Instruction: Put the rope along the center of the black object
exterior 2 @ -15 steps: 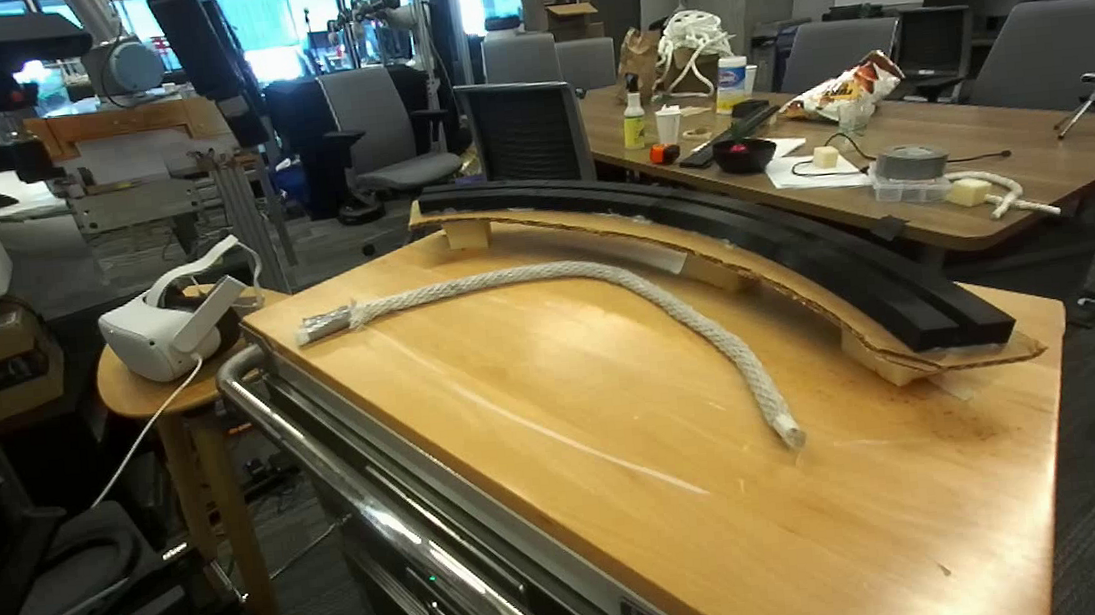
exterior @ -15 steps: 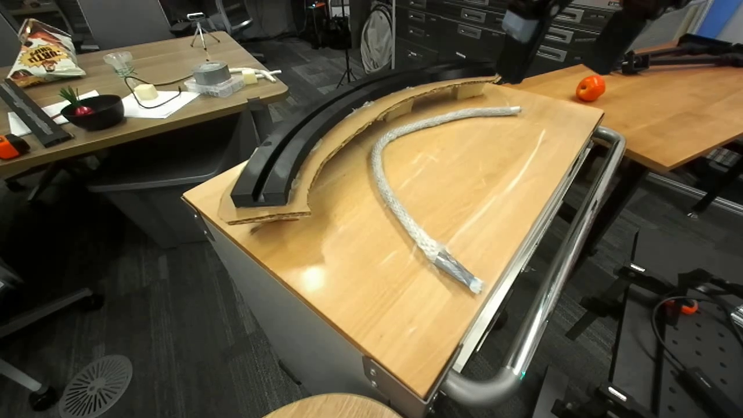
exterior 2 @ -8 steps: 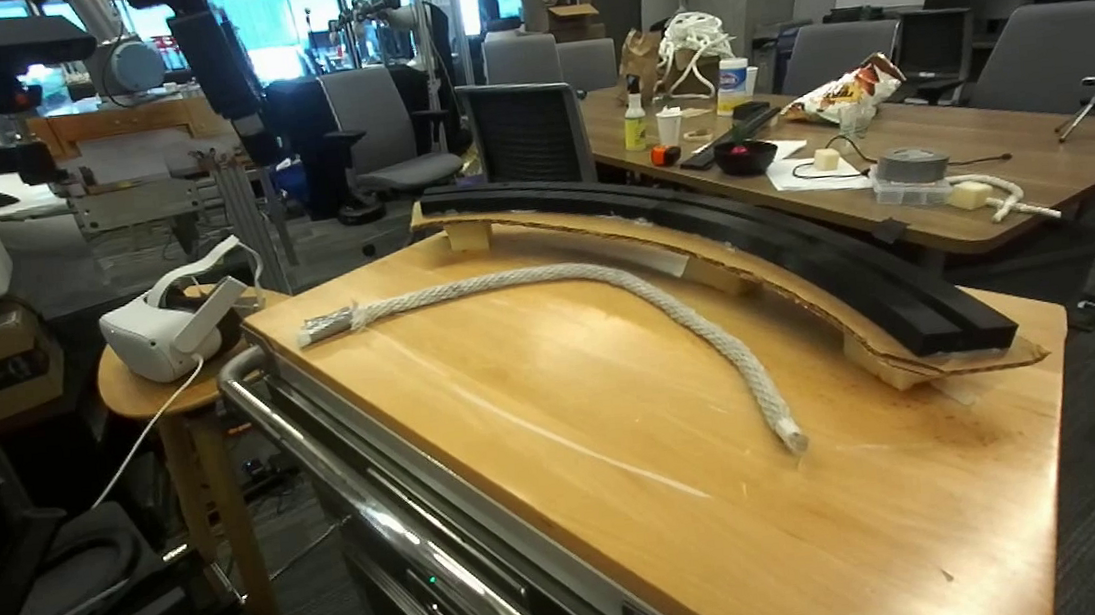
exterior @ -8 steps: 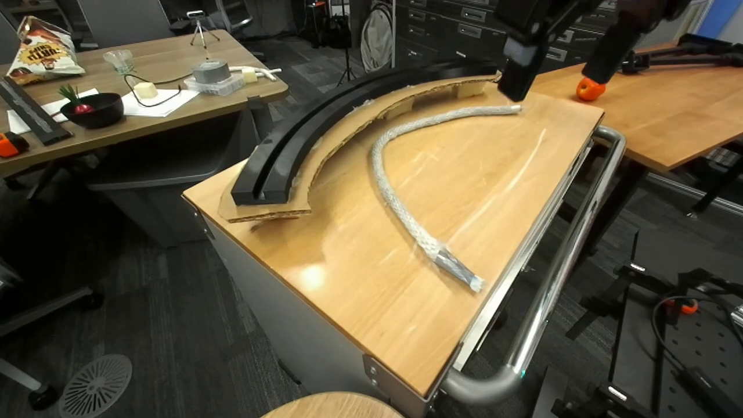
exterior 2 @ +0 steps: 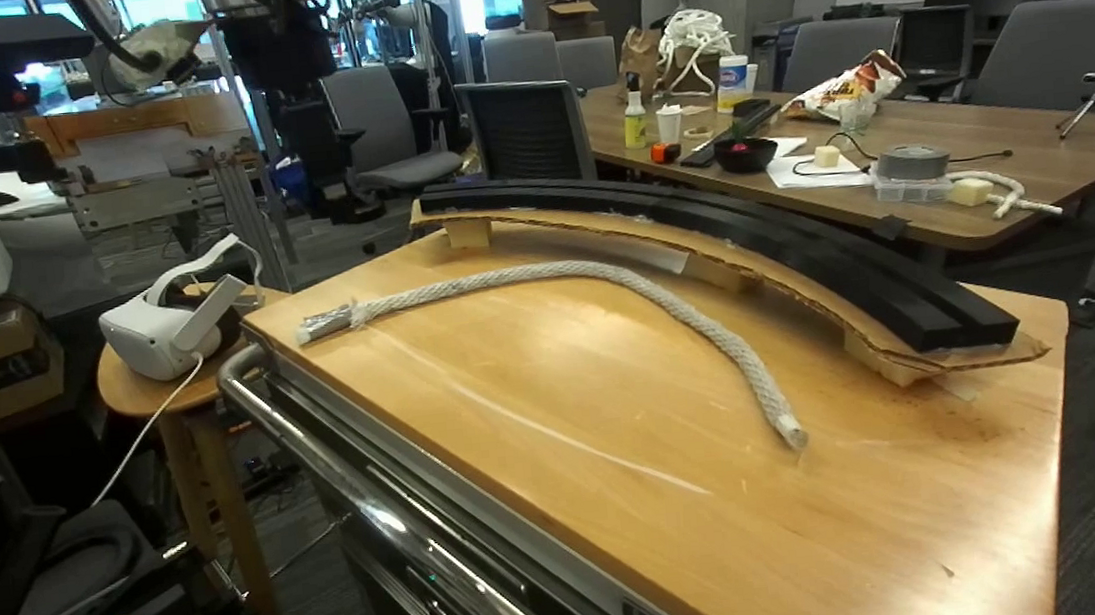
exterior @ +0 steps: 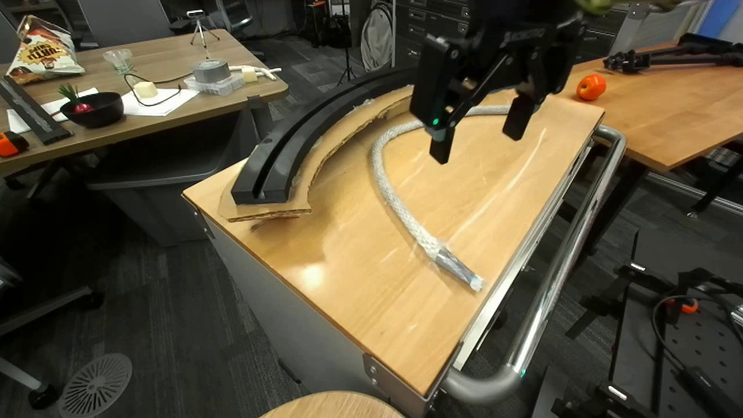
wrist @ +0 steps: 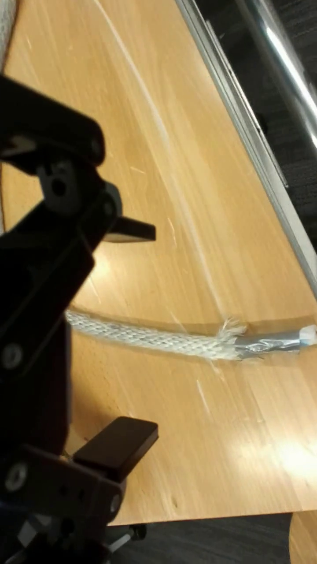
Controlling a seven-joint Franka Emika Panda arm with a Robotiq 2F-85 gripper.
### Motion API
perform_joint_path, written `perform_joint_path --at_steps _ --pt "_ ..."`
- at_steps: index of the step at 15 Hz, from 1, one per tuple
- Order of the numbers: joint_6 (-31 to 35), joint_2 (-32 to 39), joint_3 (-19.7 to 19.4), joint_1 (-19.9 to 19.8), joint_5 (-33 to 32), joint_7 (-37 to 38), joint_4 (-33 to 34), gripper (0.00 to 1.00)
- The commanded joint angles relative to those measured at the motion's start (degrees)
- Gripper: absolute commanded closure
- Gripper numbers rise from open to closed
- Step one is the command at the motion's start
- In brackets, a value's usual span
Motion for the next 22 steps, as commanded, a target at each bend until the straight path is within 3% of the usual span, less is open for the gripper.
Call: perform_joint_path --at_steps 1,12,13,15,22 --pt "3.3 9.9 -2.8 1.1 -1.5 0.5 5.2 0.0" --pt "7.8 21.5 -8.2 5.8 -1.2 -0.6 8.5 0.03" --pt "7.8 22.0 -8.4 6.2 -1.2 -0.8 8.6 0.26" --pt "8.0 22.6 -8.7 6.8 -1.2 -0.8 8.6 0.29" --pt "7.8 23.2 -9.6 7.4 -0.8 -0.4 9.3 0.84"
